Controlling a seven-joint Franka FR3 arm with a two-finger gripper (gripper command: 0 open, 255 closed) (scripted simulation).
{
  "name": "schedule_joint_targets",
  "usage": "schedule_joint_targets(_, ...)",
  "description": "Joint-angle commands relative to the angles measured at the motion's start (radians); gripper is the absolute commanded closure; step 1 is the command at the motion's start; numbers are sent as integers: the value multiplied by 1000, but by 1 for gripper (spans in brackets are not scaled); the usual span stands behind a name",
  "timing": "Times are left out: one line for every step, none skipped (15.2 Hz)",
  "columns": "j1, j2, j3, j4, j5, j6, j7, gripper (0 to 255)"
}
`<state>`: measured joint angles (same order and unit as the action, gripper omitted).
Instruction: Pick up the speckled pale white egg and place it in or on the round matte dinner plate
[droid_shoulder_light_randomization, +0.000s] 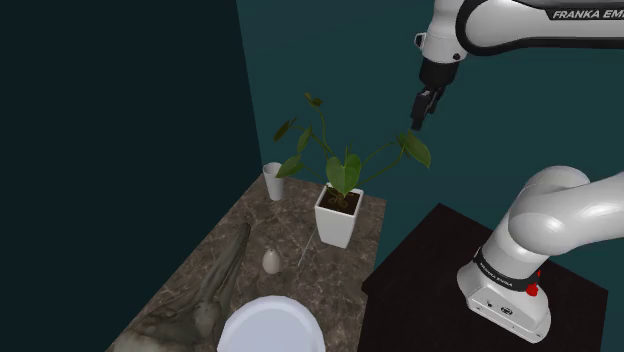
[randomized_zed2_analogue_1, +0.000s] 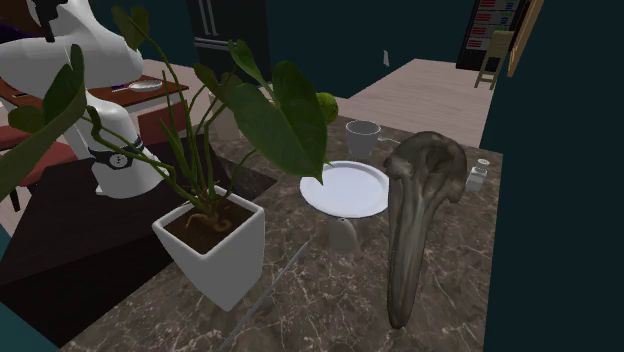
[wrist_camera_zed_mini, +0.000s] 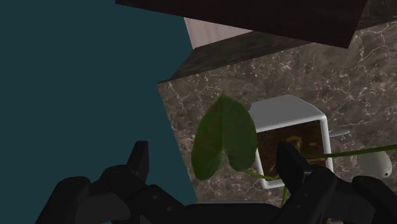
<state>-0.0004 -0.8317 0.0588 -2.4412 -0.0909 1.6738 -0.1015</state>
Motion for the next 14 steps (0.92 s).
schedule_joint_targets(0,0,0,0,0,0,0,0)
schedule_joint_targets(7,12,9,-16,13,27,14,0)
schedule_joint_targets(13,25,19,-31,27,54,27,0)
schedule_joint_targets(20,40,29,-45,40,81,41,0)
schedule_joint_targets(27,56,39,-58,53,109,54,0)
schedule_joint_targets(34,73,49,-70,66,137,67,0)
schedule_joint_targets(40,91,59,-80,78,166,80,0)
schedule_joint_targets(48,111,69,-90,91,195,92,0)
schedule_joint_targets(55,132,79,-98,103,225,104,0)
schedule_joint_targets(61,155,90,-105,115,254,116,0)
schedule_joint_targets(68,179,100,-110,127,284,128,0)
schedule_joint_targets(75,204,111,-114,138,314,140,0)
schedule_joint_targets(81,230,122,-117,149,345,151,0)
schedule_joint_targets(88,257,133,-119,160,375,162,0)
